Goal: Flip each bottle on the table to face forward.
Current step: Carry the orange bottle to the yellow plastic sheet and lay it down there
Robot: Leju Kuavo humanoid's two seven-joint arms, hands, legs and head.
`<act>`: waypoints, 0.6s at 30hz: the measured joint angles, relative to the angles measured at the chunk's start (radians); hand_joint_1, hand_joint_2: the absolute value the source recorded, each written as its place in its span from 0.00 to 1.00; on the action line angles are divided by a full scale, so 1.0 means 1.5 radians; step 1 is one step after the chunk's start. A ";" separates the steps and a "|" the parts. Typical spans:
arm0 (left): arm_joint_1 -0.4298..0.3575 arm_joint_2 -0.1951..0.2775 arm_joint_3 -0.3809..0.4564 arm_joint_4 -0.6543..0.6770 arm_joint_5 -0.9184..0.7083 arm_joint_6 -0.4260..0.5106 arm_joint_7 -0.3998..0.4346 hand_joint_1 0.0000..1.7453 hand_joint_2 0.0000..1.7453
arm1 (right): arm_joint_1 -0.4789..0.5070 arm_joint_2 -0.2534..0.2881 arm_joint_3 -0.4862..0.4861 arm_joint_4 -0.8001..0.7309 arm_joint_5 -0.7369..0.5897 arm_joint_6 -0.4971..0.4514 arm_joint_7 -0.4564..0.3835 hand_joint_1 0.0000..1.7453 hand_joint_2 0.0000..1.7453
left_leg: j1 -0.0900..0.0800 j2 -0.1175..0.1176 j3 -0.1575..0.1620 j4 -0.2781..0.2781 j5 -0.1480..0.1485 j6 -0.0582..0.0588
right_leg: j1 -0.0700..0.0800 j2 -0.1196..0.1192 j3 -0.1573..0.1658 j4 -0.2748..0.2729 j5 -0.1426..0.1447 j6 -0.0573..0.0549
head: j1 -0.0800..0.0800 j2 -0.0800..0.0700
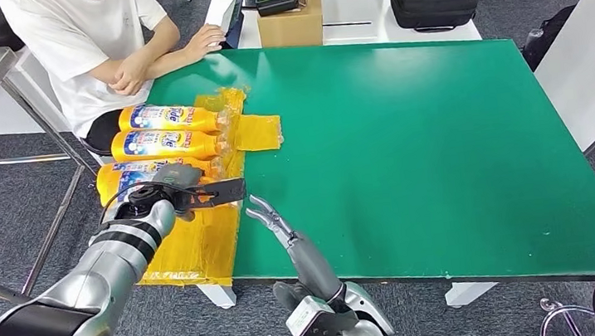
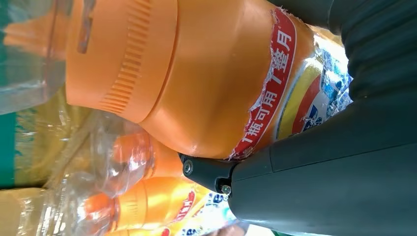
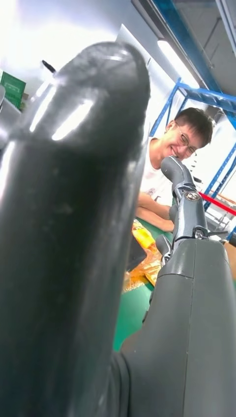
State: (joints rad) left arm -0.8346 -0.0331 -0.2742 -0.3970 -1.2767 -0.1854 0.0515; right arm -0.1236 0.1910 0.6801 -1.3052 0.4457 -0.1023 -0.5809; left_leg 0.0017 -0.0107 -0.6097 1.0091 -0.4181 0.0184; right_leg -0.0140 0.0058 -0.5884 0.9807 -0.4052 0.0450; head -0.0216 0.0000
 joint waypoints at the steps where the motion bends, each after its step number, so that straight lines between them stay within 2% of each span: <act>1: -0.003 0.001 0.005 0.002 0.015 -0.007 -0.010 0.26 1.00 | 0.000 0.000 -0.001 0.002 -0.001 -0.002 -0.001 0.00 0.00 | 0.000 0.000 0.000 0.000 0.000 0.000 | 0.000 0.000 0.000 0.000 0.000 0.000 | 0.000 0.000; 2: -0.005 0.001 0.013 0.004 0.035 -0.016 -0.020 0.13 1.00 | 0.000 0.000 -0.002 0.004 -0.002 -0.004 -0.003 0.00 0.00 | 0.000 0.000 0.000 0.000 0.001 0.000 | 0.000 0.000 0.000 0.000 0.000 0.000 | 0.000 0.000; 3: -0.004 0.002 0.023 0.006 0.060 -0.028 -0.030 0.08 1.00 | 0.000 0.000 -0.003 0.006 -0.003 -0.005 -0.005 0.00 0.00 | 0.000 -0.001 0.000 0.000 0.001 -0.001 | 0.000 0.000 0.000 0.000 0.000 0.000 | 0.000 0.000; 5: 0.005 0.002 0.050 0.010 0.118 -0.052 -0.048 0.03 1.00 | 0.000 0.000 -0.004 0.009 -0.007 -0.009 -0.009 0.00 0.00 | 0.000 0.000 -0.001 0.000 0.002 -0.001 | 0.000 0.000 -0.002 0.000 0.001 -0.001 | 0.000 0.000; 10: 0.030 -0.003 0.103 0.011 0.206 -0.086 -0.073 0.00 1.00 | 0.000 0.000 -0.005 0.017 -0.022 -0.019 -0.012 0.00 0.00 | 0.000 0.000 -0.004 0.000 0.003 0.000 | 0.000 0.000 -0.005 0.000 0.003 0.000 | 0.000 0.000; 18: 0.037 -0.006 0.119 0.010 0.198 -0.070 -0.080 0.00 1.00 | 0.000 0.000 -0.005 0.025 -0.024 -0.023 -0.012 0.00 0.00 | 0.000 0.000 -0.005 0.000 0.003 -0.001 | 0.000 0.000 -0.006 0.000 0.003 0.000 | 0.000 0.000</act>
State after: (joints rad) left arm -0.7796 -0.0418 -0.0958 -0.3815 -0.9794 -0.2904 -0.0690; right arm -0.1236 0.1907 0.6728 -1.2678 0.4099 -0.1367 -0.5985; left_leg 0.0017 -0.0104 -0.6174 1.0093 -0.4137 0.0175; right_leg -0.0142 0.0055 -0.5969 0.9808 -0.4011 0.0445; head -0.0215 0.0000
